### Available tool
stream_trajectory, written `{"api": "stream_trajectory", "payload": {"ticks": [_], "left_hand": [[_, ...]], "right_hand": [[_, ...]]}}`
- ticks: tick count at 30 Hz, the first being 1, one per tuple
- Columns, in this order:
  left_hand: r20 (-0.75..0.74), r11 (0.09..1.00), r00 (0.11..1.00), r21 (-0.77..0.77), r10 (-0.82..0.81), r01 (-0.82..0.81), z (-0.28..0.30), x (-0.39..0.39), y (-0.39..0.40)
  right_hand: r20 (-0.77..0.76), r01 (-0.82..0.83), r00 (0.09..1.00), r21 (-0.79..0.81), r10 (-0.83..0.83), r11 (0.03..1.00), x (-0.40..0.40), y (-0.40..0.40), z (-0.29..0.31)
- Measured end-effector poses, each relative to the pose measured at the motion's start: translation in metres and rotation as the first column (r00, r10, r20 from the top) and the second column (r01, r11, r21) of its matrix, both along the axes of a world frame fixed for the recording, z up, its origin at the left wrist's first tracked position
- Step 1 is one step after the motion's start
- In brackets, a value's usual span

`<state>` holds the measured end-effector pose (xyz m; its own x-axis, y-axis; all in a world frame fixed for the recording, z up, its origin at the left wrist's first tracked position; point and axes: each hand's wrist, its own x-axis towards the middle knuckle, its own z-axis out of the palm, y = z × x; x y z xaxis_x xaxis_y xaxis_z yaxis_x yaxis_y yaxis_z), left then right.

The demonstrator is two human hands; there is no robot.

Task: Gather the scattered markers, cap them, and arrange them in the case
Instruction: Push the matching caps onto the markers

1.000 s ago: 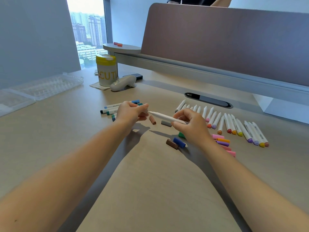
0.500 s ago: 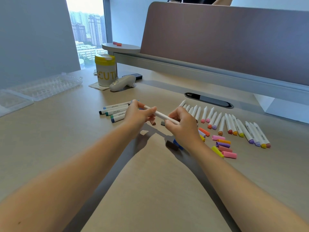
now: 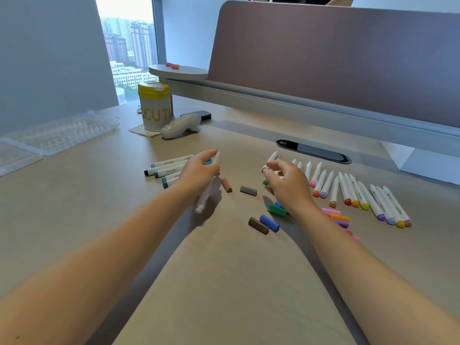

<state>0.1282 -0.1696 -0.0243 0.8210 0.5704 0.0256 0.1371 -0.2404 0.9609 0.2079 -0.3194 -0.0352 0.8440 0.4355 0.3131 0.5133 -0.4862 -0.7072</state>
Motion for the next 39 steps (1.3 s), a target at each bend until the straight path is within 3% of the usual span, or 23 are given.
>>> {"api": "stream_trajectory", "payload": {"ticks": [4,10,13,19,25,29,31,36,39], "left_hand": [[-0.054,0.961,0.998,0.274,-0.022,0.036,-0.004,0.008,0.016],[-0.148,0.821,0.989,0.567,0.017,0.070,-0.012,0.014,0.029],[-0.190,0.748,0.981,0.657,0.037,0.099,-0.016,0.015,0.035],[-0.271,0.577,0.961,0.794,0.051,0.194,-0.017,0.020,0.043],[-0.212,0.629,0.977,0.758,-0.016,0.175,-0.011,0.018,0.030],[-0.242,0.599,0.965,0.759,-0.106,0.256,-0.011,0.017,0.012],[-0.281,0.551,0.949,0.774,-0.143,0.312,-0.011,0.019,0.002],[-0.398,0.333,0.908,0.845,-0.129,0.418,-0.014,0.025,-0.017],[-0.367,0.313,0.926,0.871,-0.094,0.377,-0.014,0.026,-0.022]], "right_hand": [[0.090,0.122,0.991,-0.280,-0.101,0.952,0.028,0.007,-0.003],[0.148,0.117,0.988,-0.597,-0.035,0.793,0.049,0.024,-0.004],[0.184,0.111,0.983,-0.666,0.019,0.737,0.056,0.030,-0.003],[0.246,0.087,0.967,-0.552,0.062,0.829,0.054,0.036,-0.001],[0.190,-0.004,0.978,-0.395,0.086,0.919,0.048,0.034,0.001],[0.162,-0.063,0.980,-0.318,0.119,0.946,0.041,0.026,0.006],[0.114,-0.085,0.987,-0.229,0.114,0.970,0.036,0.020,0.011],[0.045,-0.121,0.991,-0.115,0.127,0.986,0.027,0.003,0.019],[0.043,-0.116,0.992,-0.064,0.119,0.991,0.023,-0.006,0.019]]}}
